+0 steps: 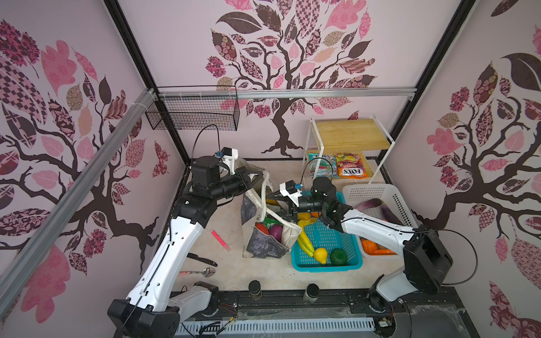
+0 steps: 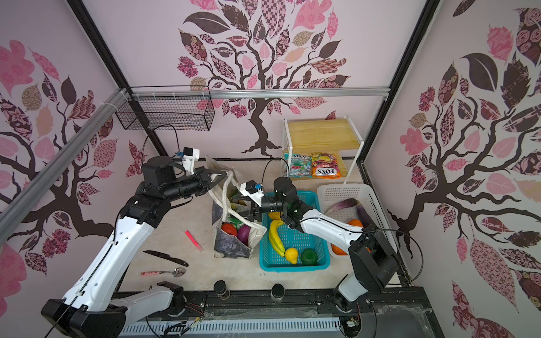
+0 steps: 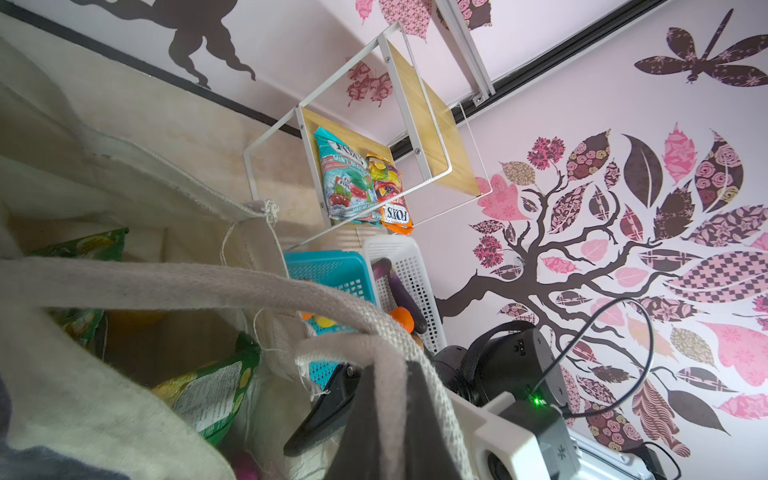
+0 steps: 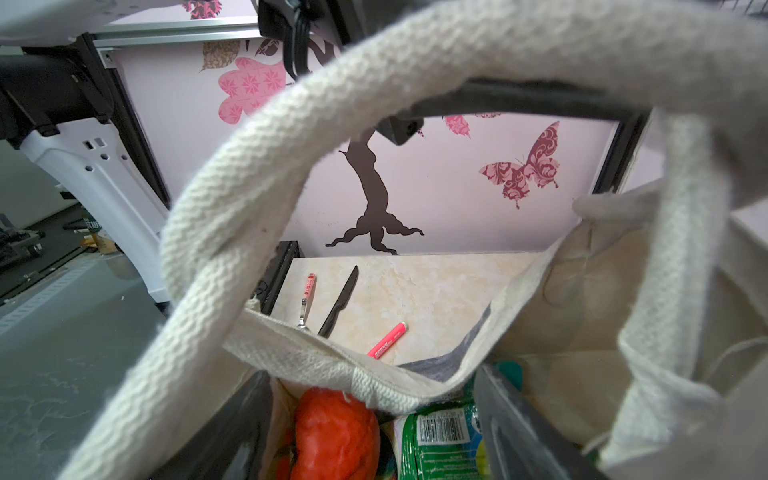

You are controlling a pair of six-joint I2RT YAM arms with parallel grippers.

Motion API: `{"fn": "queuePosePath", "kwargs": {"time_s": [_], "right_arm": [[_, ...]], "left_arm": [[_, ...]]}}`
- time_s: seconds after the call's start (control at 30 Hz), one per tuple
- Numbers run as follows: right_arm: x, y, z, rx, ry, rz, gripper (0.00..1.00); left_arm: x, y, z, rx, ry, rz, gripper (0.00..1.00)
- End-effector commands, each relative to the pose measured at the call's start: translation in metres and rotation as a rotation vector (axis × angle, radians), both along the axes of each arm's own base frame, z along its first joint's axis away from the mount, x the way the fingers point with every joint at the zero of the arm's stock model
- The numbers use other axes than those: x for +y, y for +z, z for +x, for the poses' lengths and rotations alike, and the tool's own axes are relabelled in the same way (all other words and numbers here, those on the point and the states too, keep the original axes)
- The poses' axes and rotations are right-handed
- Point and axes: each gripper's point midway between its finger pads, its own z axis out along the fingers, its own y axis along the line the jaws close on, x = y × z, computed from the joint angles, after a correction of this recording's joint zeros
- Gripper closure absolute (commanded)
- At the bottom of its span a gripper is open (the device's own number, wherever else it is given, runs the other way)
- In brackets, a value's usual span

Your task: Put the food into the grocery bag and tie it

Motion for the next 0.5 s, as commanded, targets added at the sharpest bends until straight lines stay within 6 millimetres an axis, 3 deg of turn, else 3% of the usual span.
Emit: {"fn": "queuePosePath", "kwargs": {"time_s": [0.0, 0.47], "right_arm": [[0.012, 0.006, -0.012, -0.049, 0.078, 0.033, 0.19], [0.050, 0.007, -0.030, -0.039, 0.213, 0.047, 0.30]], "left_arm": [[-0.004, 0.033, -0.009, -0.150, -0.046, -0.049, 1.00], [0.005, 0.030, -0.008, -0.189, 0.005, -0.003, 1.00]]}}
